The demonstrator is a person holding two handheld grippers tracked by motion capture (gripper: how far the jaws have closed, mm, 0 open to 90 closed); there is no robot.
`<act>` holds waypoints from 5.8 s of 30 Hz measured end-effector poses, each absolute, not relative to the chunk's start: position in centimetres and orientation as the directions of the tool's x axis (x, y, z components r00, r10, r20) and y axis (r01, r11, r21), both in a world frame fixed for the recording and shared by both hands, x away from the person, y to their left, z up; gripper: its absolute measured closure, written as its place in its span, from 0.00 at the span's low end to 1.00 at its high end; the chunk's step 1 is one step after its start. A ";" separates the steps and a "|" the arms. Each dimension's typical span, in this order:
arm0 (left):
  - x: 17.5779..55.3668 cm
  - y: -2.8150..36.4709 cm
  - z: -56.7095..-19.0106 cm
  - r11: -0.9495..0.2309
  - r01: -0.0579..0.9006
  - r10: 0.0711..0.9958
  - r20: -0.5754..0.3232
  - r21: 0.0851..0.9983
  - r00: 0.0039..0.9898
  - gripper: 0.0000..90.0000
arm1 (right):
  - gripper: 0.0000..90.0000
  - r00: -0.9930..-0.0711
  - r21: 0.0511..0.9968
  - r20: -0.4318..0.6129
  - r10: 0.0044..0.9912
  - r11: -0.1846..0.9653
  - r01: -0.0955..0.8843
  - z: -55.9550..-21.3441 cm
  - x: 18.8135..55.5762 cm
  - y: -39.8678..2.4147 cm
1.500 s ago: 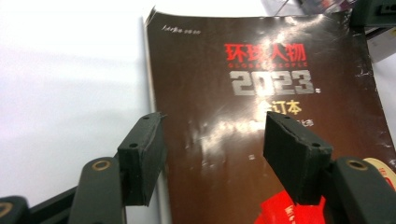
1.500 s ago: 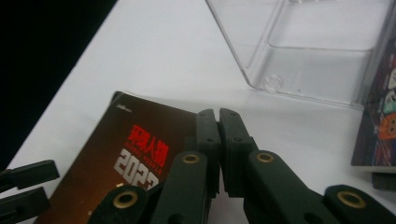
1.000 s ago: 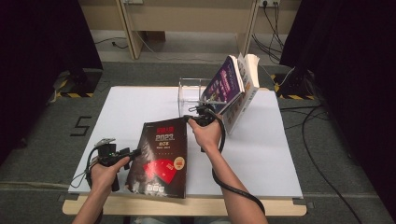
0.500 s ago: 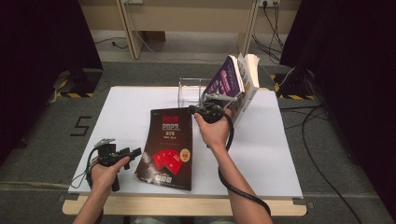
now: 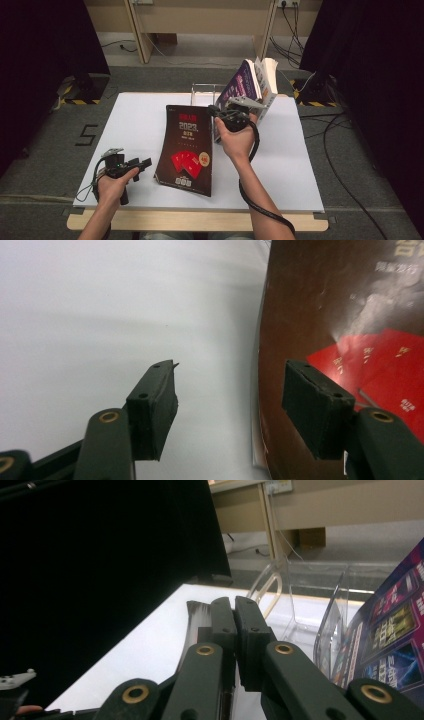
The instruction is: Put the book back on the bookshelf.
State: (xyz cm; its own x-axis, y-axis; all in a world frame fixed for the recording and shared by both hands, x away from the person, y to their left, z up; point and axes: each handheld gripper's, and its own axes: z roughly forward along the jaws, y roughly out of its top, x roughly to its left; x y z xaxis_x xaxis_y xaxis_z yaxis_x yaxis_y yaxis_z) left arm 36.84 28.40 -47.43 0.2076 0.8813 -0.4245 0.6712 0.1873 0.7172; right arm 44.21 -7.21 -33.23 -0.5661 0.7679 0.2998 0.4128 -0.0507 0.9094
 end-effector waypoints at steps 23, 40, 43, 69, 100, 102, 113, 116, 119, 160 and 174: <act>36.9 28.4 -47.5 0.192 0.671 0.881 -0.427 0.716 0.204 0.42 | 0.98 -0.556 0.958 0.248 0.794 -0.116 0.262 -29.2 41.1 -10.8; 37.0 28.1 -47.5 0.193 0.672 0.880 -0.429 0.715 0.204 0.42 | 0.98 -0.500 0.962 0.253 0.828 -0.159 0.223 -27.6 40.9 -13.5; 37.0 28.1 -47.5 0.193 0.672 0.879 -0.430 0.715 0.205 0.42 | 0.98 -0.504 0.964 0.244 0.828 -0.150 0.221 -27.3 41.3 -13.2; 37.0 28.1 -47.6 0.195 0.675 0.876 -0.436 0.712 0.208 0.42 | 0.98 -0.492 0.965 0.249 0.835 -0.170 0.199 -24.6 47.4 -9.6; 37.0 28.7 -47.5 0.212 0.666 0.872 -0.446 0.715 0.201 0.42 | 0.97 -0.415 0.980 0.188 0.890 -0.145 0.134 -27.4 49.1 -8.7; 37.0 28.6 -47.5 0.211 0.666 0.872 -0.446 0.715 0.203 0.42 | 0.97 -0.422 0.980 0.183 0.888 -0.131 0.149 -27.6 48.2 -9.1; 37.0 28.2 -47.4 0.210 0.667 0.869 -0.450 0.715 0.208 0.42 | 0.95 -0.467 0.967 0.209 0.859 -0.111 0.228 -29.5 43.4 -12.2; 36.9 28.3 -47.4 0.211 0.666 0.869 -0.449 0.716 0.207 0.42 | 0.92 -0.472 0.959 0.231 0.851 -0.119 0.256 -30.1 42.9 -12.7; 37.0 28.3 -47.4 0.211 0.666 0.869 -0.449 0.716 0.207 0.42 | 0.88 -0.475 0.948 0.248 0.844 -0.113 0.296 -30.6 42.9 -12.8; 37.0 27.8 -47.4 0.204 0.666 0.864 -0.451 0.717 0.221 0.43 | 0.96 -0.304 0.801 0.344 0.888 -0.109 0.589 -32.2 46.5 -13.5; 37.0 27.9 -47.3 0.204 0.664 0.864 -0.451 0.719 0.223 0.43 | 0.97 -0.441 0.930 0.190 0.877 -0.017 0.367 -28.8 44.4 -9.9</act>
State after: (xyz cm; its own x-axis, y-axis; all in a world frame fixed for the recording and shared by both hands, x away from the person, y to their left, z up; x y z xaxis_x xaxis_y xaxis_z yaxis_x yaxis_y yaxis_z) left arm 37.02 27.89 -47.35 0.2228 0.8641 -0.4513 0.6642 0.2044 0.7191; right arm 44.44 -9.86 -28.79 -0.4407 0.8773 0.1903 0.3668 -0.0175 0.9301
